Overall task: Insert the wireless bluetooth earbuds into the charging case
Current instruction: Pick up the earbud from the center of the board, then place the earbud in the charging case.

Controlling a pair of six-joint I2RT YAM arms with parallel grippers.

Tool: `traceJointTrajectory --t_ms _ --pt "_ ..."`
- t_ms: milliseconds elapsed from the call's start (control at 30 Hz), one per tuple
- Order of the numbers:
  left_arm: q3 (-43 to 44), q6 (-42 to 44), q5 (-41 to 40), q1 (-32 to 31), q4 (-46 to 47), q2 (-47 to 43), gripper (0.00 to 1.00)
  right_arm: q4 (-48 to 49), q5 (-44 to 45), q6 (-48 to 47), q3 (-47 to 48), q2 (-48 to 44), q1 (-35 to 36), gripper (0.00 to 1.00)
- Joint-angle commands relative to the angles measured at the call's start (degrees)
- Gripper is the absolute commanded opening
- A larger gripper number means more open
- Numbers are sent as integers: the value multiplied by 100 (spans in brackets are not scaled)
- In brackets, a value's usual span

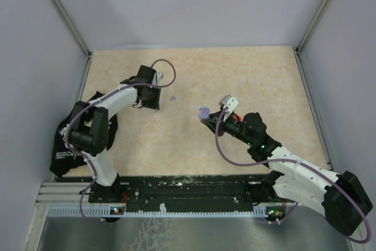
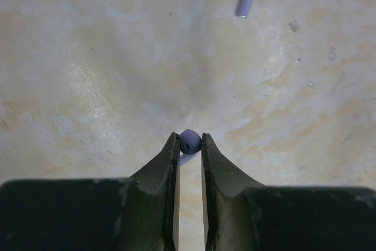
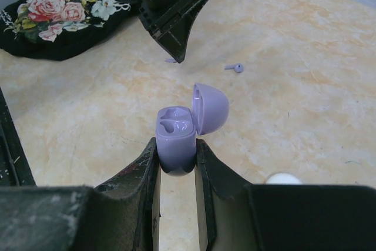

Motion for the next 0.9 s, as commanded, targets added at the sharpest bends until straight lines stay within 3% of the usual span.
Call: traceJointTrajectory --t_ms 0,367,867 --pt "-85 -166 685 4 283 -839 14 639 -226 -38 125 56 -10 0" --pt "-729 -758 2711 3 1552 -2415 13 1620 -371 229 141 338 15 0" --pt "-1785 -2971 4620 3 4206 -3873 12 2826 -418 534 190 709 197 0"
